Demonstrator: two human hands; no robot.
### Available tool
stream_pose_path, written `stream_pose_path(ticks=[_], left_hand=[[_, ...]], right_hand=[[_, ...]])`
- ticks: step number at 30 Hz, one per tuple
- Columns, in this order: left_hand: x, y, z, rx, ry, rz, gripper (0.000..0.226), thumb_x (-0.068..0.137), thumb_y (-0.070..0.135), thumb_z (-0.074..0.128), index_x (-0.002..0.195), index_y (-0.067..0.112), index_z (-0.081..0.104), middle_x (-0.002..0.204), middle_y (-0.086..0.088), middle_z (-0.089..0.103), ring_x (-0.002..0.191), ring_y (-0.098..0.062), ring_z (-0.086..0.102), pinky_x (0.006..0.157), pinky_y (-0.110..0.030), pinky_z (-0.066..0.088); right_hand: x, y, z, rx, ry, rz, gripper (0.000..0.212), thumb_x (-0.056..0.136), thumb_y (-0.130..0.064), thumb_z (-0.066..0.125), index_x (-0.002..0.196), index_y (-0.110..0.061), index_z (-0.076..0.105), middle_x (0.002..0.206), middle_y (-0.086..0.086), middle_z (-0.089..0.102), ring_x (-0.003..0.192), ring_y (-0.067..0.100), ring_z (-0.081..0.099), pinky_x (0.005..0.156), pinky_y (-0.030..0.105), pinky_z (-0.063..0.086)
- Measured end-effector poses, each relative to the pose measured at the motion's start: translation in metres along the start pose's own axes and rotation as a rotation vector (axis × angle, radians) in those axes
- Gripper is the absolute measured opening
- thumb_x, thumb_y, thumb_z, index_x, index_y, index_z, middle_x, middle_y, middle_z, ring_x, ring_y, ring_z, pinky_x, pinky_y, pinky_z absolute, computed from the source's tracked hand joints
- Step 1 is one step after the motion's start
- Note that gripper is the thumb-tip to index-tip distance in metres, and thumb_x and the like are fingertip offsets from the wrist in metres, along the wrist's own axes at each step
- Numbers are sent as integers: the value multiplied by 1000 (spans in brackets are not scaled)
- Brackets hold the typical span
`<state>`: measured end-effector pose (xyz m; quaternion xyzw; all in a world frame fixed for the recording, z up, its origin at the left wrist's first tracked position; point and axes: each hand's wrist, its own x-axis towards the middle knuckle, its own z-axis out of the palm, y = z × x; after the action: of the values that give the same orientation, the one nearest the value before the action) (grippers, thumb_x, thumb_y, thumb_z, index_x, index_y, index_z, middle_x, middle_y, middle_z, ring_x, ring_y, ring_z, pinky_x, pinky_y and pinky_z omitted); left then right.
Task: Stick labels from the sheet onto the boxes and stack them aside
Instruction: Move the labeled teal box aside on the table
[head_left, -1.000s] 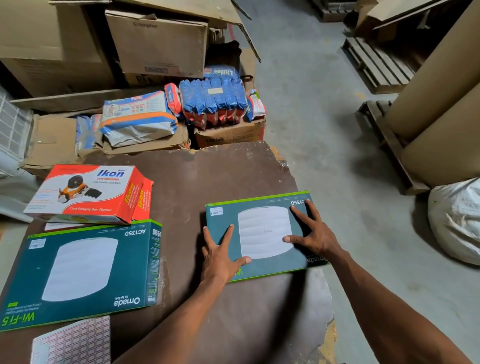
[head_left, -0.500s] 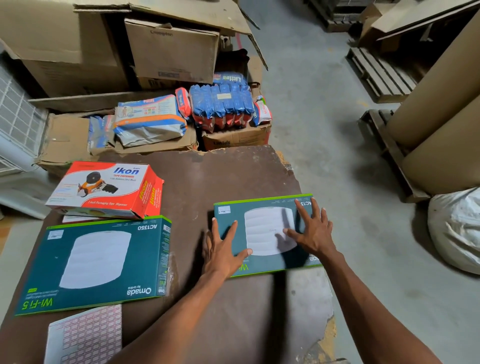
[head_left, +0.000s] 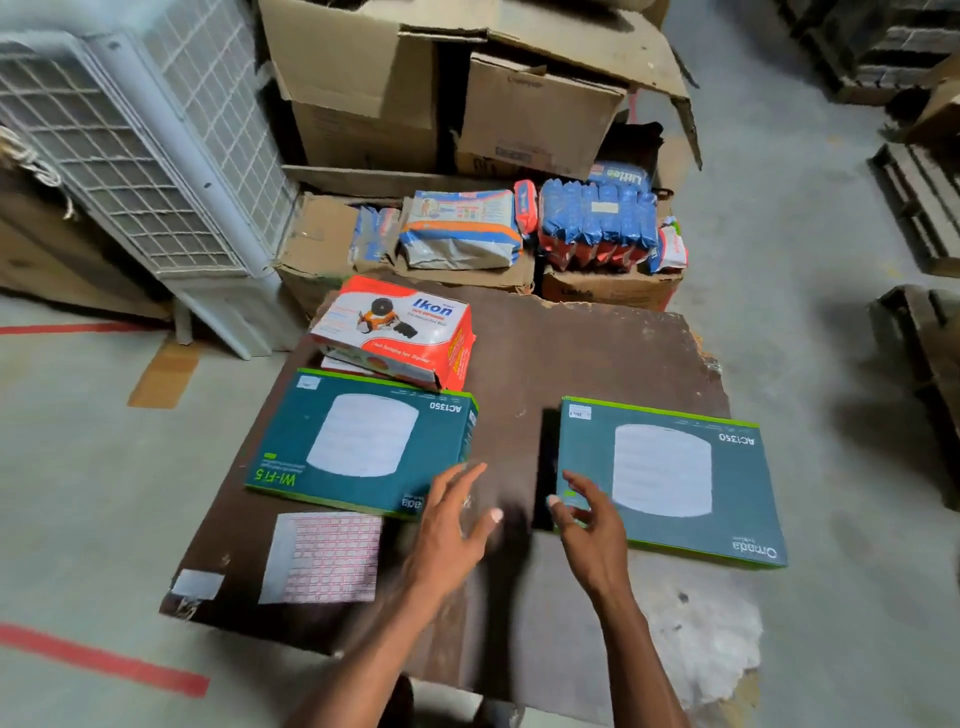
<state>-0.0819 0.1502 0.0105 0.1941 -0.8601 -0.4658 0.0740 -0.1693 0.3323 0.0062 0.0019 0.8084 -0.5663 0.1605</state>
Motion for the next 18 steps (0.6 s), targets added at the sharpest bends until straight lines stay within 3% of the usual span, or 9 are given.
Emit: stream_pose_path(ticks=[3, 6, 9, 11, 14, 18], left_hand=[[-19, -28, -36, 25, 32, -40, 57, 88, 33, 71, 143, 28, 55, 139, 9, 43, 134, -8, 43, 111, -5, 23], [-28, -53, -73, 41, 52, -63, 57, 89, 38, 68, 143, 30, 54, 139, 11, 42, 132, -4, 42, 107, -1, 20], [-26, -79, -106, 54, 83, -93, 55, 92, 26, 72, 143, 29, 54, 139, 9, 44, 133, -7, 44, 111, -12, 29], [-24, -96, -124, 59, 80, -127, 55, 93, 23, 71, 144, 31, 52, 143, 7, 43, 135, -9, 44, 112, -23, 35], [-15, -125, -147, 94, 53, -161, 57, 93, 23, 72, 145, 33, 51, 150, 3, 38, 137, -13, 42, 112, -28, 38], [2, -168, -172, 165, 6, -266, 59, 92, 27, 74, 145, 32, 51, 156, -5, 28, 142, -30, 34, 114, -44, 39]], right_hand=[[-21, -7, 45, -23, -71, 24, 40, 92, -18, 74, 130, -26, 65, 129, 0, 65, 97, 11, 65, 73, 1, 43], [-38, -19, 82, 1, -108, 32, 39, 93, -19, 73, 130, -27, 64, 133, -4, 61, 106, 17, 65, 80, 8, 47], [-43, -27, 115, -59, -150, -3, 40, 92, -17, 74, 126, -34, 62, 129, -5, 57, 118, 20, 59, 101, 32, 50], [-41, -26, 135, -197, -204, -44, 46, 89, -20, 76, 130, -34, 61, 138, 1, 52, 127, 20, 54, 109, 30, 43], [-32, -24, 159, -346, -302, -35, 57, 86, -20, 80, 139, -29, 59, 158, 6, 34, 138, 23, 47, 109, 21, 35], [-20, -14, 187, -508, -345, 5, 71, 83, -19, 82, 146, -31, 53, 167, 0, 13, 141, 26, 45, 116, 33, 39]])
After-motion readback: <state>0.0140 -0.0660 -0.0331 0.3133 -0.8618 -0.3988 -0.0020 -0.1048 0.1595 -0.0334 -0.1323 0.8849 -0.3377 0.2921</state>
